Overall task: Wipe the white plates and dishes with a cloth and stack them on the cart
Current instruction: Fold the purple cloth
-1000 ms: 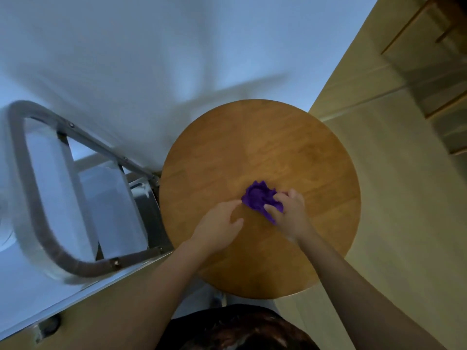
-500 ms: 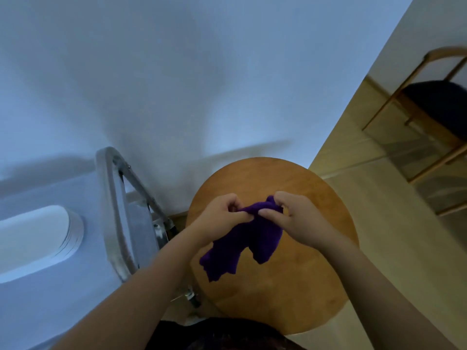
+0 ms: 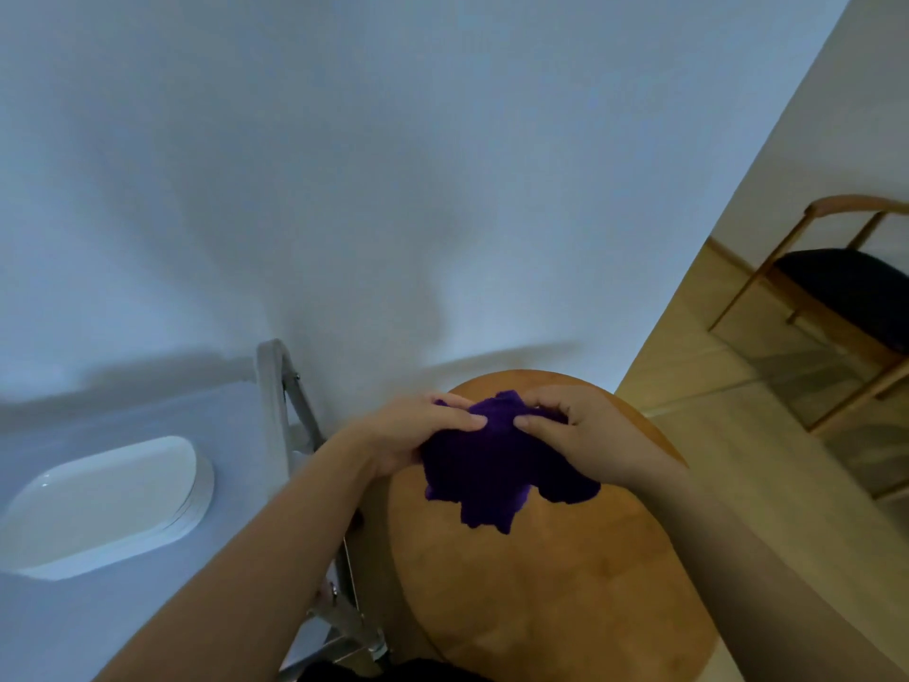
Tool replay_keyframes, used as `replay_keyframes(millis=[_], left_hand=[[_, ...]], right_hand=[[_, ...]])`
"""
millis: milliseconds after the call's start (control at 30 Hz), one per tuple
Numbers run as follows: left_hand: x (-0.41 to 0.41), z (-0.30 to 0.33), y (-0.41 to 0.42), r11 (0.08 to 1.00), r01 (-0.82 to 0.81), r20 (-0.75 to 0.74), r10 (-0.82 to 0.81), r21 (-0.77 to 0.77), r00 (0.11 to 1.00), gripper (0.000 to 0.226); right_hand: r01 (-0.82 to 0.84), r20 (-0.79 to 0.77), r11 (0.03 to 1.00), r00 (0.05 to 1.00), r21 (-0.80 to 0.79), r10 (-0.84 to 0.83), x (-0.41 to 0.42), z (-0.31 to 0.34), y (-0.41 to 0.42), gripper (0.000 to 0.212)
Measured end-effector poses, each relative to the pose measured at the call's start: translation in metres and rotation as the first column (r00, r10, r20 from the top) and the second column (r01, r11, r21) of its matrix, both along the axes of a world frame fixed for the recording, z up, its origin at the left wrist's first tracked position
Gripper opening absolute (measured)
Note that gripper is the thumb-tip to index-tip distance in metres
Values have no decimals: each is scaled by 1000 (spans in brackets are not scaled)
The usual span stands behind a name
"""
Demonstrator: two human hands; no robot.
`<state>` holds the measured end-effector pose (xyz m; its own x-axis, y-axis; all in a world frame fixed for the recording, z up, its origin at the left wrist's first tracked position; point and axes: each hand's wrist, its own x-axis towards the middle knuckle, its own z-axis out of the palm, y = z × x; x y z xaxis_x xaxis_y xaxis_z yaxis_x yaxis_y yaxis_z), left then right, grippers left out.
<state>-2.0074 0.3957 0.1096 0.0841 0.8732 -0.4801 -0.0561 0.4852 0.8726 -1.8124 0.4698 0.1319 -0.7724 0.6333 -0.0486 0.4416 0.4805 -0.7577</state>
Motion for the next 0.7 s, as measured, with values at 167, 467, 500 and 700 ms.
replay_keyframes(millis=[167, 467, 500, 700], left_hand=[[2, 15, 7, 978, 46, -153, -14, 205, 988, 19], [3, 50, 20, 932, 248, -419, -120, 266, 900, 29], [0, 52, 22, 931, 232, -467, -77, 283, 881, 29], [-9, 55, 25, 926, 131, -519, 79, 355, 851, 28]], right_hand=[[109, 8, 994, 994, -3, -109, 3, 1, 5, 10], [-8, -24, 999, 1000, 37, 9, -8, 4, 3, 26], [25, -15, 999, 1000, 31, -24, -8, 3, 6, 16], [106, 203, 936, 962, 336, -182, -7, 6, 13, 39]])
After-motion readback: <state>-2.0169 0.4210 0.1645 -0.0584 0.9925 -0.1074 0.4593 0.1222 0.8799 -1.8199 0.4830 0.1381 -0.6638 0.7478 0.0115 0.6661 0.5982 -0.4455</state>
